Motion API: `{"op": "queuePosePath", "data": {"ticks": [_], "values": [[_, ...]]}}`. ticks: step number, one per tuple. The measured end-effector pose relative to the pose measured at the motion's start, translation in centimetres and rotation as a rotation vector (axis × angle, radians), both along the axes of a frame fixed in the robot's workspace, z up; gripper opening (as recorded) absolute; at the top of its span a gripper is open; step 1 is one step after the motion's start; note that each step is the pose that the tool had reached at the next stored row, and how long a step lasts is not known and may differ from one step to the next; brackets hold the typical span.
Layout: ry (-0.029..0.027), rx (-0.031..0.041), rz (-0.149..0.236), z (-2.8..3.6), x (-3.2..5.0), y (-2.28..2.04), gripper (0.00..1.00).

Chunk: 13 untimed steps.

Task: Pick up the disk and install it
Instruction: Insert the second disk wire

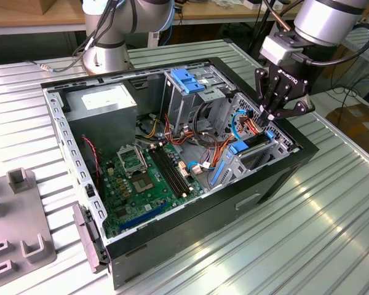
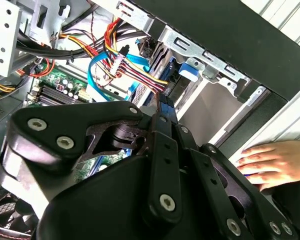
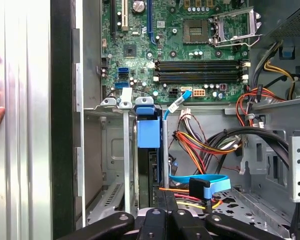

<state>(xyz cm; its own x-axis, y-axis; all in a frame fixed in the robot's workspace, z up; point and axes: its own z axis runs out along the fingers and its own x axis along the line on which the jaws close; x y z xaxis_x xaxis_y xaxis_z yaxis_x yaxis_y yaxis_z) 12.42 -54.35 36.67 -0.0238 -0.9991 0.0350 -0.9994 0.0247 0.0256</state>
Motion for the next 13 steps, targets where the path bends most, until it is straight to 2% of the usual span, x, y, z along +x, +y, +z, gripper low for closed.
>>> {"op": "queuePosePath", "data": {"ticks": [5,13], "values": [[0.0000,0.0025,0.000,0.18,0.00,0.00,0.10],[0.0001,0.0033,0.000,1.28,0.00,-0.01,0.10]]}}
